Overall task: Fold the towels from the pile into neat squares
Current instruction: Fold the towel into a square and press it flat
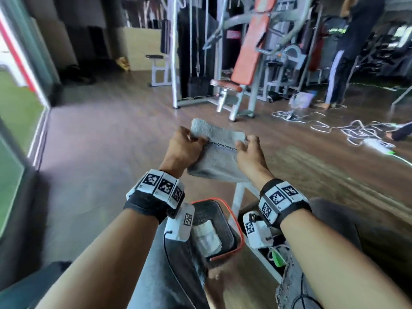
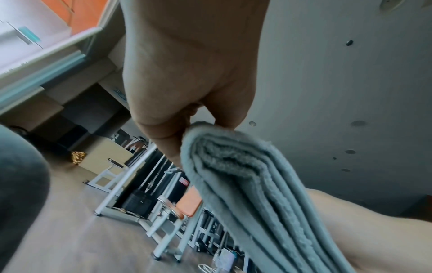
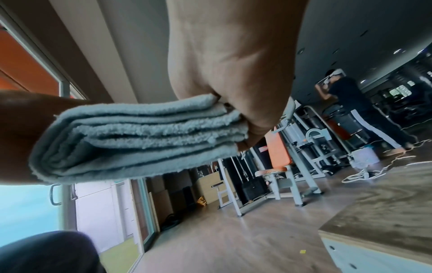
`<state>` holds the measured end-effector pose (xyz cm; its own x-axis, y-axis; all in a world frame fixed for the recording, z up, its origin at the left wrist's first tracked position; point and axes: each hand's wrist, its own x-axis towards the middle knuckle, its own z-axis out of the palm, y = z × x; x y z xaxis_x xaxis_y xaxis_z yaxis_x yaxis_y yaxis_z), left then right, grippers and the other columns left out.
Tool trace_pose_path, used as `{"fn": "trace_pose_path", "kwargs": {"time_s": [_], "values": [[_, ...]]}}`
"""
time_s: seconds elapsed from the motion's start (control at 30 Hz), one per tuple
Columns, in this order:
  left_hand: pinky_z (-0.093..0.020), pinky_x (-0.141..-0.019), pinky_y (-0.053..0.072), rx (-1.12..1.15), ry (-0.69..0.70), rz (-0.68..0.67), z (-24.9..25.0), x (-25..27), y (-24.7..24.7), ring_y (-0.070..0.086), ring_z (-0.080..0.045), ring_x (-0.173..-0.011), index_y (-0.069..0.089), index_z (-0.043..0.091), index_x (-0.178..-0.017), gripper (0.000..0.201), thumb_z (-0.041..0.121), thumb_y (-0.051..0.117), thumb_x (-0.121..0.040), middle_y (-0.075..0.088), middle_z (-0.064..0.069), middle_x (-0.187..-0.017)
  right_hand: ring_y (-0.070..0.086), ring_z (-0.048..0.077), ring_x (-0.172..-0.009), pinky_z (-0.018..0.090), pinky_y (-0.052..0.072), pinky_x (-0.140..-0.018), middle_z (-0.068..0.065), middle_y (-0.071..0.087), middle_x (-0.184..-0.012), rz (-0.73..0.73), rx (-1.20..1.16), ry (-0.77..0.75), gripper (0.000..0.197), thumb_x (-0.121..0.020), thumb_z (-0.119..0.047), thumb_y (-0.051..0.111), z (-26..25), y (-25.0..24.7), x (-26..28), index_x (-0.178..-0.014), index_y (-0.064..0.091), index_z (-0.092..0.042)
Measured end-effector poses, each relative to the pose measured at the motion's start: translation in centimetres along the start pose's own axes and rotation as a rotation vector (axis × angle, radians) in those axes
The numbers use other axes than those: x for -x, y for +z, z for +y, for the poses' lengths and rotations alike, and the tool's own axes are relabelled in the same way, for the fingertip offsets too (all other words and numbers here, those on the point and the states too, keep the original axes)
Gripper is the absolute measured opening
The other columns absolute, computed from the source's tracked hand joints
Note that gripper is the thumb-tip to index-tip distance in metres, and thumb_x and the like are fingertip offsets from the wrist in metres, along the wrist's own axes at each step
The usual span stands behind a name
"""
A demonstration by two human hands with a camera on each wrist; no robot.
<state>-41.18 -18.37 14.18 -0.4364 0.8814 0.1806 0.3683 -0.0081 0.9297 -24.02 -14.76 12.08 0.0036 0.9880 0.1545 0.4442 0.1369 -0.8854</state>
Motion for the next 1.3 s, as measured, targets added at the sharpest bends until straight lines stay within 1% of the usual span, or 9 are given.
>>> {"fn": "trace_pose_path", "kwargs": {"time_s": [0.13,0.3,0.43,0.63,0.7,0.8,0.9,1.1,1.3], "values": [[-0.038,-0.081,0.054,-0.003,-0.075,-0.014,-3.6,-0.5,-2.8,0.061,-0.025,-0.089,0.034,0.016,-0.123,0.056,0.029,0.073,-0.085,0.059,-0.009,-0.099,0.057,0.019,-0.081,0.028,0.043,-0.064,0.004,0.057,-0.115,-0.146,0.005,0.072,0.035,-0.104,-0.031,0.043,0.6,4.0,-0.3,-0.135,0.032,-0.018],[-0.018,-0.046,0.039,-0.154,-0.22,-0.114,-10.0,-0.6,-3.6,0.051,-0.012,-0.057,0.066,0.012,-0.105,0.018,0.02,0.065,-0.089,0.064,-0.007,-0.08,0.051,0.033,-0.125,0.04,0.042,-0.101,0.011,0.045,-0.146,-0.331,0.141,0.212,0.056,-0.1,-0.026,0.041,3.3,9.6,0.1,-0.148,0.015,-0.012],[-0.015,-0.042,0.032,-0.214,-0.363,-0.212,-15.9,-1.3,-1.6,0.043,-0.011,-0.053,0.065,0.017,-0.083,0.006,0.017,0.064,-0.089,0.058,-0.005,-0.072,0.058,0.032,-0.091,0.04,0.046,-0.076,0.011,0.055,-0.116,-0.375,0.199,0.214,0.031,-0.095,-0.016,0.044,7.3,13.5,-0.4,-0.118,0.023,-0.018],[-0.014,-0.037,0.034,-0.25,-0.594,-0.326,-25.3,-1.8,4.0,0.04,0.002,-0.034,0.065,0.009,-0.085,0.01,0.009,0.057,-0.091,0.052,-0.001,-0.063,0.053,0.026,-0.1,0.038,0.043,-0.081,0.006,0.046,-0.115,-0.489,0.372,0.345,0.043,-0.082,-0.02,0.049,16.7,17.6,-2.3,-0.119,0.028,-0.022],[-0.014,-0.06,0.049,-0.131,-0.706,-0.374,-28.7,-1.6,6.4,0.064,-0.003,-0.067,0.068,-0.002,-0.104,0.02,0.002,0.05,-0.094,0.065,-0.007,-0.088,0.056,0.024,-0.091,0.038,0.049,-0.078,0.004,0.054,-0.105,-0.55,0.429,0.388,0.025,-0.079,-0.02,0.046,20.3,18.7,-2.9,-0.102,0.038,-0.027],[-0.027,-0.098,0.049,-0.386,-0.679,-0.617,-33.6,-1.0,9.9,0.058,-0.019,-0.12,0.06,0.001,-0.126,0.031,0.004,0.047,-0.098,0.063,-0.004,-0.128,0.058,0.026,-0.085,0.033,0.048,-0.076,0.007,0.065,-0.098,-0.618,0.548,0.396,0.02,-0.09,-0.006,0.047,24.8,19.9,-3.5,-0.102,0.06,-0.014],[-0.014,-0.065,0.048,-0.233,-0.816,-0.451,-36.9,-1.1,12.4,0.06,-0.012,-0.083,0.069,0.005,-0.115,0.026,0.009,0.056,-0.093,0.07,-0.006,-0.103,0.061,0.033,-0.102,0.033,0.049,-0.086,0.015,0.065,-0.114,-0.69,0.577,0.426,0.026,-0.09,-0.003,0.048,28.1,21.2,-3.9,-0.109,0.066,-0.003],[-0.021,-0.055,0.046,-0.289,-0.822,-0.529,-40.5,-1.7,15.7,0.057,-0.013,-0.064,0.066,0.019,-0.086,0.022,0.005,0.051,-0.091,0.066,-0.005,-0.086,0.048,0.03,-0.13,0.032,0.038,-0.105,0.016,0.046,-0.143,-0.771,0.548,0.466,0.044,-0.097,-0.008,0.045,31.5,22.7,-5.6,-0.141,0.05,-0.006],[-0.019,-0.039,0.037,-0.198,-0.874,-0.385,-42.1,-1.6,16.2,0.043,-0.004,-0.037,0.064,0.009,-0.122,0.033,0.004,0.053,-0.091,0.067,-0.003,-0.08,0.045,0.03,-0.135,0.034,0.037,-0.107,0.014,0.044,-0.149,-0.794,0.493,0.467,0.048,-0.094,-0.005,0.043,32.9,23.2,-5.8,-0.142,0.044,-0.004]]}}
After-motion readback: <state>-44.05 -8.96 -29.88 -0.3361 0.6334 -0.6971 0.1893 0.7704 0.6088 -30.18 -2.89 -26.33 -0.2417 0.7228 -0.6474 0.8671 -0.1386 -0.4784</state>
